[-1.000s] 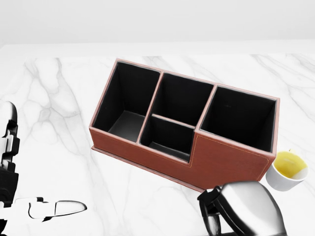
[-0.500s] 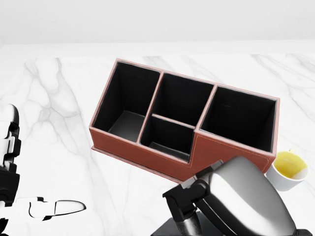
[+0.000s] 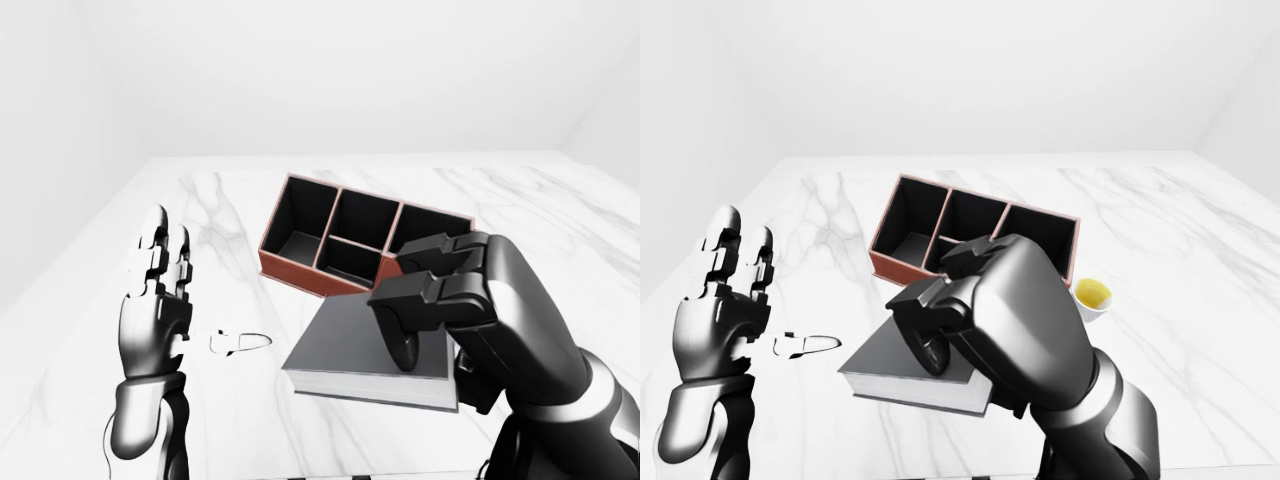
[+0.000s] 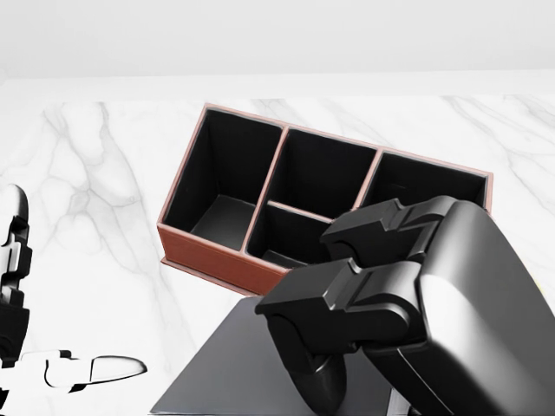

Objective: Pick up the book and place it in the right compartment of the caddy.

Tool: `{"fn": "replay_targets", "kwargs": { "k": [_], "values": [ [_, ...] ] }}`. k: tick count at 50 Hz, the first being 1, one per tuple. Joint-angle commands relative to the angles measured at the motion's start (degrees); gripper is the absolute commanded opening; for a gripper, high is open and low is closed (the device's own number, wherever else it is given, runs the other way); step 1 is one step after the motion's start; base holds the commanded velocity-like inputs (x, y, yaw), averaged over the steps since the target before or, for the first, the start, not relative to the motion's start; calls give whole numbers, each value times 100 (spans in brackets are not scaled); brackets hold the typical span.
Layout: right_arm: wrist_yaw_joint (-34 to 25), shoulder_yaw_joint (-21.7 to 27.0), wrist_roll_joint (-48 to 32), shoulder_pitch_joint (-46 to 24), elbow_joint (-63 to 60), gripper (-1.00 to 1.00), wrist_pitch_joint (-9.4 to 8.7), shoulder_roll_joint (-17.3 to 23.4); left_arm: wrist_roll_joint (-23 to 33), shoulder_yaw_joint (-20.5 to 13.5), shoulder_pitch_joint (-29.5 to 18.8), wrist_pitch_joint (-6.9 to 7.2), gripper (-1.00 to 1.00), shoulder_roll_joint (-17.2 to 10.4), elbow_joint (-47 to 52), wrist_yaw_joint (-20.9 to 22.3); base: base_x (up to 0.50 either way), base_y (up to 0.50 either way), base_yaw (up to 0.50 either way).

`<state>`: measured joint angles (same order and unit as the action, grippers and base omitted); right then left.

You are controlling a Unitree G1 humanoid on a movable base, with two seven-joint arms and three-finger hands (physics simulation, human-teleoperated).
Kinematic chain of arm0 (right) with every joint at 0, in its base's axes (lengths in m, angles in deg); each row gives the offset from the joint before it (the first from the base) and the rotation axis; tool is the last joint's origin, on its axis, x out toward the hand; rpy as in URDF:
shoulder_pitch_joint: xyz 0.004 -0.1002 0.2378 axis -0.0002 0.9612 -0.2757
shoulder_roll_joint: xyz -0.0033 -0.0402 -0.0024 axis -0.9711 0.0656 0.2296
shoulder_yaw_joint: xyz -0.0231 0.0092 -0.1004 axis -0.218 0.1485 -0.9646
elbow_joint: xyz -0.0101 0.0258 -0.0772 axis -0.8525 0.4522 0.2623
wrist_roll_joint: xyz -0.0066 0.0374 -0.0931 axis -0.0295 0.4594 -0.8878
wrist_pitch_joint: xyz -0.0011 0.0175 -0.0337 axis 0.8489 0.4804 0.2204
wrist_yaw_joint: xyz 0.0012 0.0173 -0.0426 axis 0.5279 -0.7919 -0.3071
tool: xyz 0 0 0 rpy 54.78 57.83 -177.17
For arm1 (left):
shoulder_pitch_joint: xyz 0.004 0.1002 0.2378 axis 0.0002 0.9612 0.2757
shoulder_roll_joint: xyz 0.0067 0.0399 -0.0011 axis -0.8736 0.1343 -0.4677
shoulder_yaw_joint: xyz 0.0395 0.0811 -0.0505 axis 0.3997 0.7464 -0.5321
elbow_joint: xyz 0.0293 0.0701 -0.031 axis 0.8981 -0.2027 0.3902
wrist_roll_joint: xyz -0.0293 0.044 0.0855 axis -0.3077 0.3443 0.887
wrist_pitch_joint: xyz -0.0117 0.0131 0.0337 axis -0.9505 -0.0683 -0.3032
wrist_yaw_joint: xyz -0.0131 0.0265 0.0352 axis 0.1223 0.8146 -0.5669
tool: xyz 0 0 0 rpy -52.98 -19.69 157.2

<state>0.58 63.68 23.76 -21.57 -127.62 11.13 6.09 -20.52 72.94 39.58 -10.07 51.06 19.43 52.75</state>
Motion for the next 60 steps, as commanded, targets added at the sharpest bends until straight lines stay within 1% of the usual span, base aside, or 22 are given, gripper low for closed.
{"fn": "replay_targets", "kwargs": {
  "k": [1, 3, 7, 10, 13, 16, 21, 37, 41, 50, 60],
  "values": [
    [1, 80, 61, -748, -97, -100, 0, -193, -24, -39, 14, 0, 100, 7, -16, 25, 0, 0, 0],
    [1, 111, -25, -943, -97, -100, 0, -124, -30, -43, 22, 0, 100, 8, -13, 32, 0, 0, 0],
    [1, 45, -191, -1259, -97, -100, 0, 225, -35, -49, 21, 0, 100, 9, -31, 36, 0, 0, 0],
    [1, 26, -289, -1481, -97, -100, 0, 410, -40, -50, 26, 0, 100, 10, -38, 39, 0, 0, 0],
    [1, 65, -340, -1756, -24, -100, 0, 593, -47, -53, 22, 0, 100, 10, -57, 41, 0, 0, 0],
    [1, 215, -480, -1964, 130, -100, 0, 747, -55, -58, 34, 0, 100, 10, -53, 49, 0, 0, 0],
    [1, 299, -635, -2066, 270, -100, 0, 876, -63, -77, 39, 0, 100, 11, -22, 56, 0, 0, 0],
    [18, 498, -727, -2725, 496, -100, 0, 1153, -73, -90, 0, 0, 100, -7, -149, 55, 0, 0, 0],
    [190, 607, -748, -2993, 701, -100, 0, 1291, -79, -93, 23, 0, 100, -2, -46, 66, 0, 0, 0],
    [626, 859, -800, -3421, 1475, -100, 0, 1735, -87, -111, 32, 0, 100, 10, 27, 86, 0, 0, 0],
    [839, 985, -846, -3911, 2278, -100, 0, 2112, -110, -138, 45, 0, 100, 12, -25, 103, 0, 0, 0]
  ]
}}
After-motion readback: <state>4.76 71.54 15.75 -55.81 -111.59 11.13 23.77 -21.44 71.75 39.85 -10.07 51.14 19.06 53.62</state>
